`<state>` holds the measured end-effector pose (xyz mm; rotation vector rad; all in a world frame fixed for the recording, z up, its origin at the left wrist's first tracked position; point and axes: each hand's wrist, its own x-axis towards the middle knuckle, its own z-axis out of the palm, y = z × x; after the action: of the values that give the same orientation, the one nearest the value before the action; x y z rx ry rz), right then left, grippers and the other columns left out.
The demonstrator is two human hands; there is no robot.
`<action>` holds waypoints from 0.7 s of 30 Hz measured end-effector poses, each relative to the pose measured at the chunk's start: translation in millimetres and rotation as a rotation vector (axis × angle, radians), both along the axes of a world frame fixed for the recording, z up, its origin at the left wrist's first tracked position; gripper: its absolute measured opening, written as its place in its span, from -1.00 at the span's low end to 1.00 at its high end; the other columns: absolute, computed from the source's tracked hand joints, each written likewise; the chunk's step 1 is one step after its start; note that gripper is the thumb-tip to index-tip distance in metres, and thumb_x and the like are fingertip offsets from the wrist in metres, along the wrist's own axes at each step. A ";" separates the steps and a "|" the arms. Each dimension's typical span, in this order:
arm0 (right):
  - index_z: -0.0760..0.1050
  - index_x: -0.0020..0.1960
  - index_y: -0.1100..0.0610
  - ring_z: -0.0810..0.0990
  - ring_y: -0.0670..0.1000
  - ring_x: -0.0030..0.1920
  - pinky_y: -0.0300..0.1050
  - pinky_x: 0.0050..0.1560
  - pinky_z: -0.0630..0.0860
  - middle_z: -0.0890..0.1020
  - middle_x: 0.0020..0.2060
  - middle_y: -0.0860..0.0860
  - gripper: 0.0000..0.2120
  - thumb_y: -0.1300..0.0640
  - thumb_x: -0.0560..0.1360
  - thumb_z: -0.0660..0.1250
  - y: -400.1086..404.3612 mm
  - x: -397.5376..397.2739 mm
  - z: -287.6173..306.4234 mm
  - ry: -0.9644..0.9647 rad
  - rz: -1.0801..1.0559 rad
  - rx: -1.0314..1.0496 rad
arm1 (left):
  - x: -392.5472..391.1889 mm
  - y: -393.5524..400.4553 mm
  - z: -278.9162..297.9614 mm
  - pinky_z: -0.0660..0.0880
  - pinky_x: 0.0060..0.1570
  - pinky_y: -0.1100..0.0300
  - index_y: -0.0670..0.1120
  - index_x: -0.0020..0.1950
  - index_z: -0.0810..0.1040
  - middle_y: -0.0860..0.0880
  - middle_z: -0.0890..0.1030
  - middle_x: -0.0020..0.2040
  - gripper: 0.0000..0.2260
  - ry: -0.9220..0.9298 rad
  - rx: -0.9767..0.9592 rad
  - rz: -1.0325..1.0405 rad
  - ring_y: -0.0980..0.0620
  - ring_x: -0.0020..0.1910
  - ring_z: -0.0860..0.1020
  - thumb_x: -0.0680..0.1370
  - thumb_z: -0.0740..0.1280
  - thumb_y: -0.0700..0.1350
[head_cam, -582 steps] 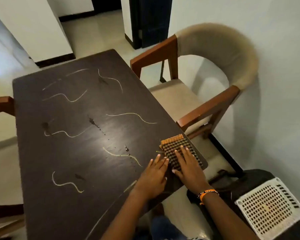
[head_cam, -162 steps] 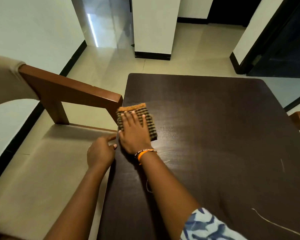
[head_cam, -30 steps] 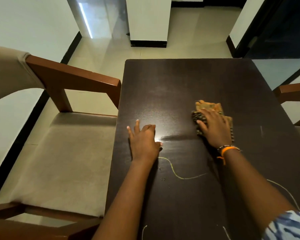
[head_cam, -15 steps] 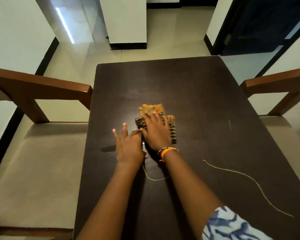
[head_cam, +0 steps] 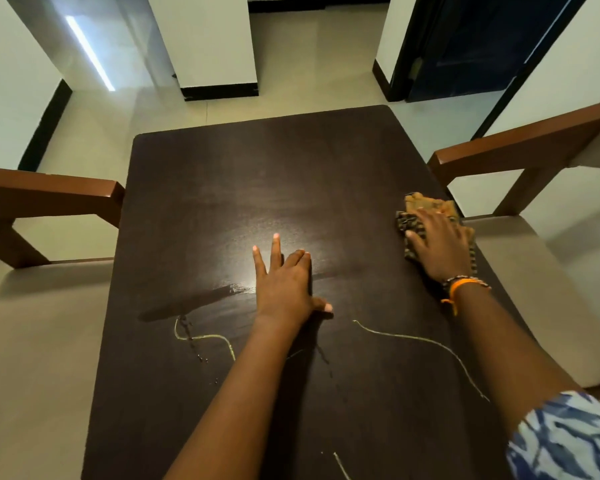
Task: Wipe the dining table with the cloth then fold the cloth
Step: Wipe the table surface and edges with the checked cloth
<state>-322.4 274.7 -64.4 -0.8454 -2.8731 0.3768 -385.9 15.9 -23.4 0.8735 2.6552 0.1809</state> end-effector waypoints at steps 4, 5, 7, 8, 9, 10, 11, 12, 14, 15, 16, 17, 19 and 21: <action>0.26 0.42 0.09 0.22 0.14 0.43 0.20 0.42 0.05 0.32 0.42 0.10 -0.55 0.03 0.56 0.18 11.6 2.5 -0.7 -0.026 -0.157 -0.014 | 4.2 3.7 -4.6 -0.37 0.36 -0.22 -0.10 0.53 0.08 0.00 0.10 0.55 -0.08 0.019 -0.096 -0.021 -0.12 0.53 -0.24 0.34 0.39 0.26; 0.25 0.42 0.09 0.21 0.14 0.44 0.21 0.42 0.03 0.31 0.43 0.09 -0.55 0.04 0.56 0.18 8.3 0.8 -1.2 -0.024 -0.181 -0.024 | 5.3 4.2 -4.6 -0.36 0.37 -0.23 -0.11 0.53 0.06 0.00 0.09 0.55 -0.09 0.021 -0.106 -0.023 -0.13 0.53 -0.23 0.35 0.39 0.25; 0.24 0.43 0.10 0.19 0.14 0.45 0.22 0.43 0.01 0.30 0.43 0.10 -0.54 0.04 0.56 0.19 -3.6 -3.6 -0.2 -0.014 -0.206 -0.046 | 7.5 6.0 -4.0 -0.35 0.37 -0.23 -0.12 0.53 0.05 -0.02 0.08 0.56 -0.10 0.026 -0.123 -0.029 -0.14 0.53 -0.22 0.37 0.39 0.23; 0.25 0.42 0.10 0.20 0.14 0.44 0.23 0.44 0.02 0.31 0.42 0.10 -0.54 0.04 0.55 0.20 -13.3 -6.7 0.7 -0.001 -0.183 -0.047 | 8.2 7.3 -3.5 -0.34 0.37 -0.23 -0.13 0.53 0.05 -0.03 0.07 0.55 -0.11 0.030 -0.132 -0.032 -0.14 0.53 -0.21 0.38 0.39 0.21; 0.25 0.42 0.09 0.20 0.13 0.44 0.23 0.44 0.04 0.32 0.42 0.10 -0.54 0.04 0.54 0.20 -26.9 -12.0 0.5 0.011 -0.134 -0.044 | 8.3 8.7 -2.9 -0.34 0.38 -0.23 -0.14 0.53 0.05 -0.04 0.07 0.55 -0.12 0.032 -0.141 -0.033 -0.15 0.53 -0.21 0.38 0.39 0.20; 0.25 0.42 0.08 0.19 0.11 0.44 0.21 0.44 0.04 0.31 0.42 0.08 -0.54 0.03 0.54 0.20 -43.5 -18.4 0.3 0.016 -0.070 -0.048 | 8.6 10.5 -2.9 -0.33 0.38 -0.23 -0.14 0.53 0.05 -0.05 0.08 0.55 -0.12 0.034 -0.149 -0.032 -0.15 0.53 -0.20 0.39 0.39 0.19; 0.23 0.42 0.05 0.17 0.09 0.45 0.20 0.44 0.02 0.30 0.43 0.04 -0.53 0.02 0.54 0.19 -64.2 -26.6 0.1 0.013 0.001 -0.060 | 8.9 12.1 -3.1 -0.32 0.39 -0.23 -0.15 0.53 0.05 -0.05 0.08 0.55 -0.12 0.038 -0.157 -0.031 -0.15 0.54 -0.20 0.39 0.40 0.18; 0.22 0.43 0.03 0.14 0.06 0.46 0.18 0.43 0.01 0.28 0.44 0.01 -0.53 0.02 0.54 0.18 -86.6 -35.6 -0.3 0.007 0.074 -0.073 | 8.9 13.1 -3.1 -0.31 0.40 -0.23 -0.15 0.53 0.05 -0.05 0.08 0.55 -0.12 0.041 -0.162 -0.028 -0.15 0.54 -0.18 0.39 0.41 0.17; 0.23 0.42 0.02 0.13 0.04 0.47 0.13 0.43 -0.01 0.28 0.43 -0.02 -0.54 0.01 0.54 0.17 -126.4 -51.0 -1.3 0.005 0.217 -0.075 | 9.4 13.4 -2.6 -0.30 0.42 -0.20 -0.14 0.54 0.03 -0.06 0.08 0.55 -0.12 0.034 -0.160 -0.013 -0.14 0.54 -0.16 0.39 0.42 0.15; 0.23 0.41 0.03 0.13 0.03 0.47 0.11 0.43 -0.01 0.29 0.43 -0.03 -0.55 -0.01 0.54 0.16 -136.7 -54.8 -2.3 0.005 0.275 -0.057 | 9.9 13.7 -2.5 -0.30 0.42 -0.19 -0.12 0.54 0.01 -0.06 0.08 0.55 -0.12 0.029 -0.159 -0.004 -0.14 0.54 -0.15 0.40 0.41 0.14; 0.23 0.42 0.03 0.13 0.02 0.47 0.10 0.44 -0.02 0.29 0.43 -0.04 -0.54 -0.03 0.55 0.15 -138.7 -56.3 -3.3 -0.004 0.323 -0.029 | 10.4 13.8 -2.2 -0.30 0.42 -0.19 -0.11 0.55 -0.02 -0.06 0.06 0.56 -0.12 0.024 -0.165 -0.001 -0.14 0.54 -0.15 0.41 0.40 0.15; 0.23 0.43 0.02 0.14 0.02 0.47 0.09 0.44 -0.01 0.28 0.44 -0.05 -0.53 -0.04 0.55 0.14 -132.8 -55.0 -3.9 -0.017 0.366 -0.005 | 11.1 13.7 -1.4 -0.31 0.41 -0.19 -0.10 0.55 -0.03 -0.06 0.04 0.56 -0.12 0.019 -0.175 -0.002 -0.14 0.54 -0.15 0.42 0.39 0.15; 0.22 0.43 0.01 0.15 0.02 0.47 0.08 0.42 0.02 0.29 0.44 -0.04 -0.53 -0.06 0.55 0.14 -108.5 -48.1 -6.8 -0.012 0.421 0.017 | 11.2 12.7 -0.7 -0.32 0.41 -0.20 -0.11 0.55 -0.04 -0.05 0.02 0.57 -0.11 0.012 -0.190 -0.001 -0.13 0.54 -0.16 0.41 0.38 0.17; 0.23 0.43 0.01 0.17 0.02 0.46 0.07 0.40 0.06 0.31 0.43 -0.02 -0.53 -0.05 0.54 0.16 -75.2 -37.2 -6.9 0.007 0.374 0.024 | 11.3 12.7 -0.5 -0.32 0.40 -0.20 -0.12 0.55 -0.02 -0.03 0.01 0.57 -0.10 0.010 -0.193 0.008 -0.12 0.54 -0.17 0.40 0.38 0.18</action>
<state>-359.6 199.5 -71.3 -0.2963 -3.0156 0.3782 -374.6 28.6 -23.8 0.8023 2.6317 -0.0772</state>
